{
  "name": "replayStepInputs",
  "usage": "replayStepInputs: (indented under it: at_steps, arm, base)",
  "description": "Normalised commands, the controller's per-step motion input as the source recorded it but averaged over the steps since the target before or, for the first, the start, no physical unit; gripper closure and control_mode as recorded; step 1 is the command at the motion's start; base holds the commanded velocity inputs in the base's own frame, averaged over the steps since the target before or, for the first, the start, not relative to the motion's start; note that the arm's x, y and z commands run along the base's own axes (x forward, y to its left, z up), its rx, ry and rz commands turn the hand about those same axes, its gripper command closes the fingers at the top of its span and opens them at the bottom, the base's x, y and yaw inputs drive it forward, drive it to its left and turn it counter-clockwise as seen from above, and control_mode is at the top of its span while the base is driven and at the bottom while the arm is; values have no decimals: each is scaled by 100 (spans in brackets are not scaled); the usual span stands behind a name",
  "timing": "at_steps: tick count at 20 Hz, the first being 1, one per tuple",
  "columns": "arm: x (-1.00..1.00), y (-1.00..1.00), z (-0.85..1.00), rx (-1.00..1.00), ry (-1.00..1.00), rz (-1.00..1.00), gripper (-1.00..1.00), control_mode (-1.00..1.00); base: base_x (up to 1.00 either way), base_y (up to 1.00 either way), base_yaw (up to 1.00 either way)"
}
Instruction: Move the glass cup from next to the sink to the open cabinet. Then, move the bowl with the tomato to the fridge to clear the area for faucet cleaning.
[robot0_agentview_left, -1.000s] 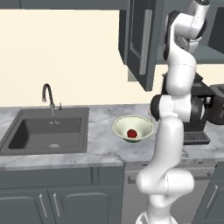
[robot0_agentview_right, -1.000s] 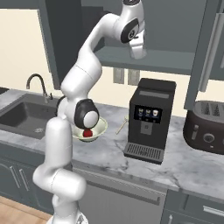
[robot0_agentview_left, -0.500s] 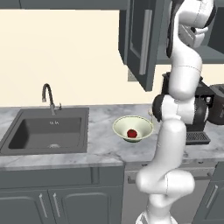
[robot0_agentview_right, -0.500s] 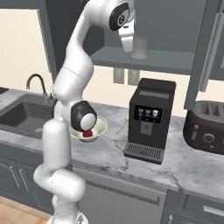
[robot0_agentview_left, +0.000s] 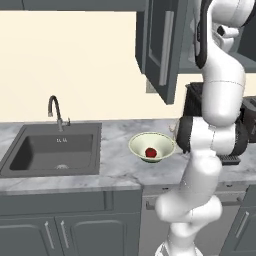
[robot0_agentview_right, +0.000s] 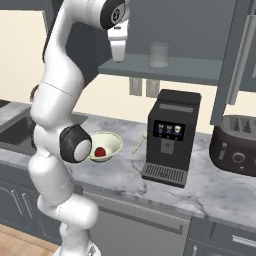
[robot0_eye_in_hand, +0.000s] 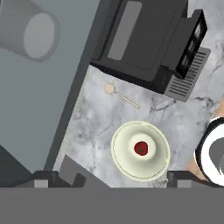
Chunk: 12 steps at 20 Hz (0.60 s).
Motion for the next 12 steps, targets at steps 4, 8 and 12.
replayStepInputs:
  at_steps: [4, 8, 12]
  arm:
    - [-100, 100, -100, -25, -12, 0, -100, -100]
    - [-100, 100, -100, -27, -8, 0, -100, -100]
    - [-100, 100, -100, -28, -6, 0, -100, -100]
  base:
    - [0, 0, 0]
    - [0, 0, 0]
    - [0, 0, 0]
